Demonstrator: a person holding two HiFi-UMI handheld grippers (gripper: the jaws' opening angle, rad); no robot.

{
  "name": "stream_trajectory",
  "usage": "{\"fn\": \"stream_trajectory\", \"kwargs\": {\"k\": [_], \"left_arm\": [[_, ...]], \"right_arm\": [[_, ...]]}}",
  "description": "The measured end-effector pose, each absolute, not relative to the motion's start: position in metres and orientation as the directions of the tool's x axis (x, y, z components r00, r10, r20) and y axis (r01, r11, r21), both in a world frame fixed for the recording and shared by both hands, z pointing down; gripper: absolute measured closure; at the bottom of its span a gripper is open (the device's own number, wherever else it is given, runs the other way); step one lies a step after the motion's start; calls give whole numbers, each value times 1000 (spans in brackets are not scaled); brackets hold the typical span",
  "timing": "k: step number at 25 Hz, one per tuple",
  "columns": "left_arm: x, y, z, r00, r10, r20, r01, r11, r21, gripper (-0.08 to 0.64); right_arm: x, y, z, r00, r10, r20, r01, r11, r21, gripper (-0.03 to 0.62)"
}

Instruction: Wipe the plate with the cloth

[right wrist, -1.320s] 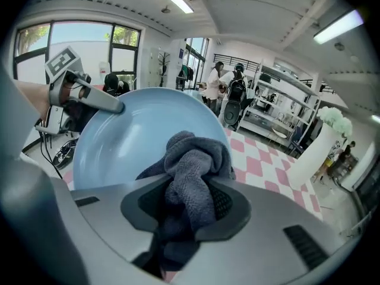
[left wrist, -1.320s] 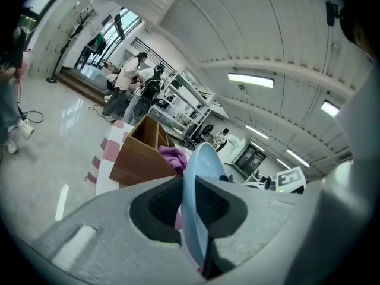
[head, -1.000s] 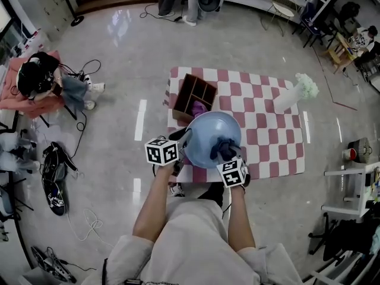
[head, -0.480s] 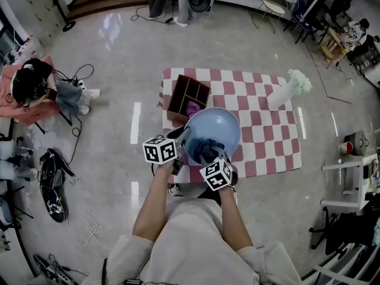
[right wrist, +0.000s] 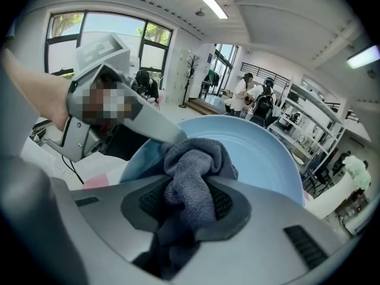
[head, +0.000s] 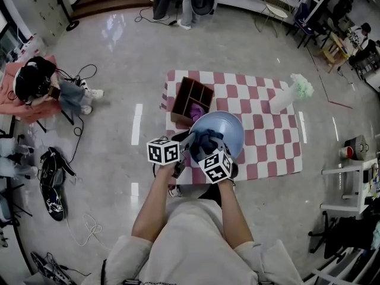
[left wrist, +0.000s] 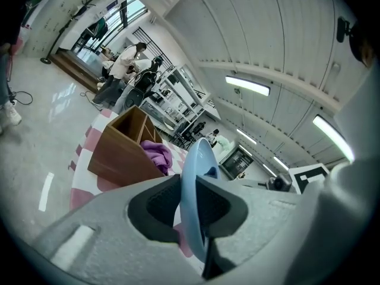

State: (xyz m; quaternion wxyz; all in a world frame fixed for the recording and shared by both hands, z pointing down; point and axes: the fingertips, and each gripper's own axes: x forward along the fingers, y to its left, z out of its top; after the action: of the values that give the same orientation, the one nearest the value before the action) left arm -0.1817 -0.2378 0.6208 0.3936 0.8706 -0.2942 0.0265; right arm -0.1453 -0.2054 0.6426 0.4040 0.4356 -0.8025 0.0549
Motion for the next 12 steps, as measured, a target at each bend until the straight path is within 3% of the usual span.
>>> {"fn": "stream_trajectory", "kwargs": {"k": [12], "left_arm": [[-188,-229,623,846,-471,252,-485,-480,731,505]], "right_arm": [[-97,-248,617,-198,-723,662,-795,513,324,465]]}}
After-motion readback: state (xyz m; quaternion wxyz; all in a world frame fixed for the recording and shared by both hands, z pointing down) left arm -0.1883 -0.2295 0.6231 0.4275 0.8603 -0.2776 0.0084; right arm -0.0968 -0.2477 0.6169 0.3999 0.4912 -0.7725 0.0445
